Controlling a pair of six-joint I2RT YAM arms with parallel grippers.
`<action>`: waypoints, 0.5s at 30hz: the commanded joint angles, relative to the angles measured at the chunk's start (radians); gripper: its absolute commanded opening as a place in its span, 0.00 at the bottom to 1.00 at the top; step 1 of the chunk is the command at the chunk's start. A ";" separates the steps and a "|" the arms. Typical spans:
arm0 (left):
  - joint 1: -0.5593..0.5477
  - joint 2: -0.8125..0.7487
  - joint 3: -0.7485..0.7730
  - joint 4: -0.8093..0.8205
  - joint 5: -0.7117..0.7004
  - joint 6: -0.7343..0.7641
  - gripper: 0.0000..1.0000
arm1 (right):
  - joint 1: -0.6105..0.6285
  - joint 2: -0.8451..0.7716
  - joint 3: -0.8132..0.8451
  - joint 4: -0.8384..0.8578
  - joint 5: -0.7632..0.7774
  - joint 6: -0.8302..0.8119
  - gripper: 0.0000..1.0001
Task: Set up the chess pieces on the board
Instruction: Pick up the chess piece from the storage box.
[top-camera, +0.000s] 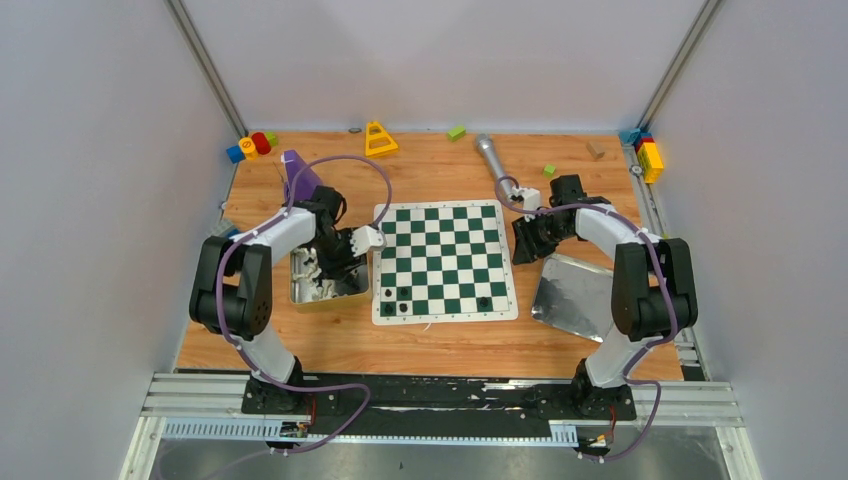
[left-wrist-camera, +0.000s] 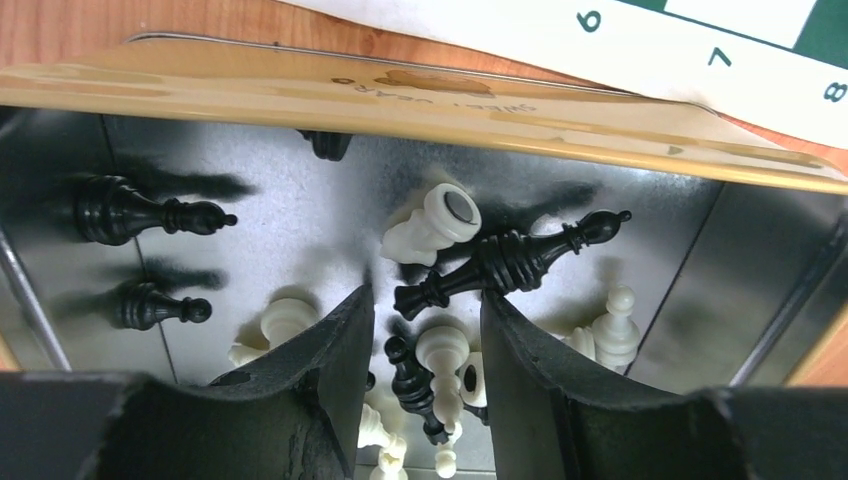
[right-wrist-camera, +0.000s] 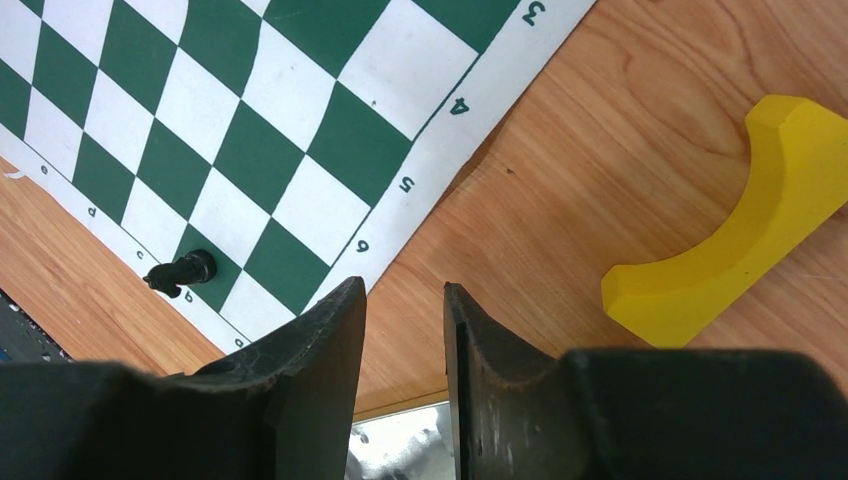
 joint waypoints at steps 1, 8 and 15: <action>0.000 -0.043 0.032 -0.072 0.029 0.011 0.51 | -0.004 0.009 0.026 0.004 -0.005 -0.020 0.35; -0.006 -0.058 0.091 -0.167 0.088 0.014 0.54 | -0.003 0.014 0.029 -0.001 -0.006 -0.022 0.35; -0.032 -0.034 0.071 -0.147 0.087 0.030 0.55 | -0.003 0.014 0.029 -0.004 -0.004 -0.022 0.35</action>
